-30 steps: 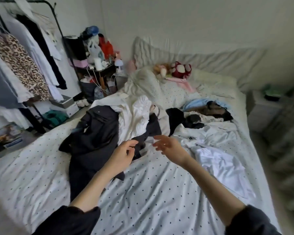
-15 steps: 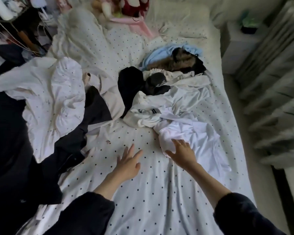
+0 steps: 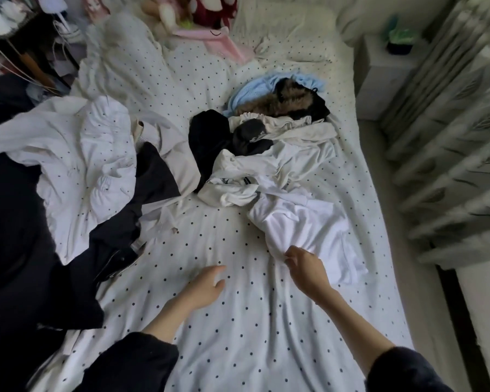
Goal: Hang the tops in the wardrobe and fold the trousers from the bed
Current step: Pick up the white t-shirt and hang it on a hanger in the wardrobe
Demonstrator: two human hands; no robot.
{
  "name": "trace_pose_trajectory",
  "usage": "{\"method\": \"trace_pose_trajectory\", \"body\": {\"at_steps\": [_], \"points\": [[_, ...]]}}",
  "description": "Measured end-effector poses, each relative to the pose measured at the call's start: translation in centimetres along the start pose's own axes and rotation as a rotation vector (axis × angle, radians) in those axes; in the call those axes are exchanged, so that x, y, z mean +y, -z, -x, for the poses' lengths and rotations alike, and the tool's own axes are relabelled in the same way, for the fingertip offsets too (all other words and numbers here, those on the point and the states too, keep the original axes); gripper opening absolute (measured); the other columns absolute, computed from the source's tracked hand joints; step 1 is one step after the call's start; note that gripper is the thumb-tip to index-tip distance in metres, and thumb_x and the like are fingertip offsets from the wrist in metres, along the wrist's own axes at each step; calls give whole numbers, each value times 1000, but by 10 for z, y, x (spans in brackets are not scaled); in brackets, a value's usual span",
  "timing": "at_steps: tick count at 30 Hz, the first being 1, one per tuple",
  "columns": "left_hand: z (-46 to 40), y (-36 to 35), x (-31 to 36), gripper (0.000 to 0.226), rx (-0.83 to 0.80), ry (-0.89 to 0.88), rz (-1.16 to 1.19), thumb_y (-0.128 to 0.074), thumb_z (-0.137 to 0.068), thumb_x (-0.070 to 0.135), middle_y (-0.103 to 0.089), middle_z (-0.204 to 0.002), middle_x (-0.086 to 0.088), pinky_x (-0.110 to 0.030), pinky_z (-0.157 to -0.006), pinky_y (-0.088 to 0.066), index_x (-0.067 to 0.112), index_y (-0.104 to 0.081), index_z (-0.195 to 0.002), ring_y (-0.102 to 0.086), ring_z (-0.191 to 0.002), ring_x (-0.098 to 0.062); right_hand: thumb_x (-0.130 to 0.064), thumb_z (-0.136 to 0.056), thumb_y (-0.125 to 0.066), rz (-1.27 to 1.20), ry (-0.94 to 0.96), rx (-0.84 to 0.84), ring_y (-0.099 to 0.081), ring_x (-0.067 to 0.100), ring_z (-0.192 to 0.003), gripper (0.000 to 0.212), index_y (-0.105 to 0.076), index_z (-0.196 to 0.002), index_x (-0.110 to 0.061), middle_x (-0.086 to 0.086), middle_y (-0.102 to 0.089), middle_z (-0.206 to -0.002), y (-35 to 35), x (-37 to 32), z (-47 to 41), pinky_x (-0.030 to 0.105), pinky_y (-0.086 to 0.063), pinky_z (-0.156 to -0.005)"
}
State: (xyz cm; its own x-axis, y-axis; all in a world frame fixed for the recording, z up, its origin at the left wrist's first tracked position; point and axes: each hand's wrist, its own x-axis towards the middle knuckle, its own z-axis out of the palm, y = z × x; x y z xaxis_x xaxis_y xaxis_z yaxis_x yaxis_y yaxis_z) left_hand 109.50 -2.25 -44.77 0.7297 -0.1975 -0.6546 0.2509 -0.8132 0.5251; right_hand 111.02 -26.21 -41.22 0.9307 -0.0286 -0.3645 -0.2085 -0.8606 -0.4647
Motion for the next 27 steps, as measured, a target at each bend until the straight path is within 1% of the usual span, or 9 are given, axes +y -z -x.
{"method": "trace_pose_trajectory", "body": {"at_steps": [3,5,10,12,14,16,19,22,27], "points": [[30,-6,15,52,12,-76,42,-43,-99,24,-22,-153,0,-18,-106,-21,16,-24,-147,-26,-139,-12,-11,-92,-46,-22,53,-37,-58,30,-93,16,-61,-98,-9,8,-67,-98,12,-1,46,31,-35,-66],[45,-8,27,56,36,-145,50,-46,-97,24,-19,-153,2,-16,-103,-21,20,-21,-148,-25,-138,-10,-13,-93,-49,-58,82,-70,-60,29,-94,15,-62,-100,-10,8,-68,-98,21,-2,73,31,-40,-72],[100,-20,66,73,102,-402,23,-66,-86,23,-10,-154,7,-28,-114,-18,28,-25,-147,-9,-142,-9,-8,-91,-56,-215,152,-25,-62,21,-95,12,-65,-98,-4,3,-68,-96,56,-10,153,26,-42,-77],[121,-25,78,64,195,-500,7,-69,-84,20,-26,-148,5,-27,-111,-22,24,-39,-141,-19,-139,-11,-4,-89,-57,-307,170,38,-62,19,-91,11,-66,-95,-2,1,-64,-91,76,-14,179,28,-45,-81],[143,-29,86,36,403,-592,-42,-65,-85,13,-53,-127,1,-20,-95,-33,15,-60,-120,-44,-121,-17,-2,-89,-56,-366,183,93,-61,15,-86,12,-67,-95,-1,1,-65,-89,93,-17,208,21,-46,-78],[157,-23,93,16,487,-598,-88,-60,-89,11,-64,-107,6,-14,-77,-36,16,-67,-102,-54,-100,-13,-2,-89,-57,-383,185,119,-58,9,-78,13,-69,-94,-4,1,-65,-85,105,-18,221,11,-43,-68],[181,-11,100,10,396,-546,-48,-58,-90,16,-67,-93,9,-21,-73,-45,20,-67,-94,-60,-87,-10,-6,-89,-60,-436,146,173,-59,8,-74,15,-71,-98,-7,1,-67,-84,119,-18,238,14,-46,-65],[196,4,117,6,438,-564,3,-61,-88,16,-63,-82,12,-26,-74,-44,20,-65,-88,-58,-80,-10,-10,-87,-65,-409,140,298,-62,10,-83,18,-73,-103,-7,2,-70,-91,138,-15,234,22,-48,-73],[183,14,138,13,579,-651,-22,-58,-89,7,-65,-91,4,-25,-79,-43,10,-68,-95,-58,-88,-15,-17,-90,-62,-361,66,396,-62,13,-85,20,-73,-105,-9,7,-72,-95,151,-5,192,25,-47,-74]]}}
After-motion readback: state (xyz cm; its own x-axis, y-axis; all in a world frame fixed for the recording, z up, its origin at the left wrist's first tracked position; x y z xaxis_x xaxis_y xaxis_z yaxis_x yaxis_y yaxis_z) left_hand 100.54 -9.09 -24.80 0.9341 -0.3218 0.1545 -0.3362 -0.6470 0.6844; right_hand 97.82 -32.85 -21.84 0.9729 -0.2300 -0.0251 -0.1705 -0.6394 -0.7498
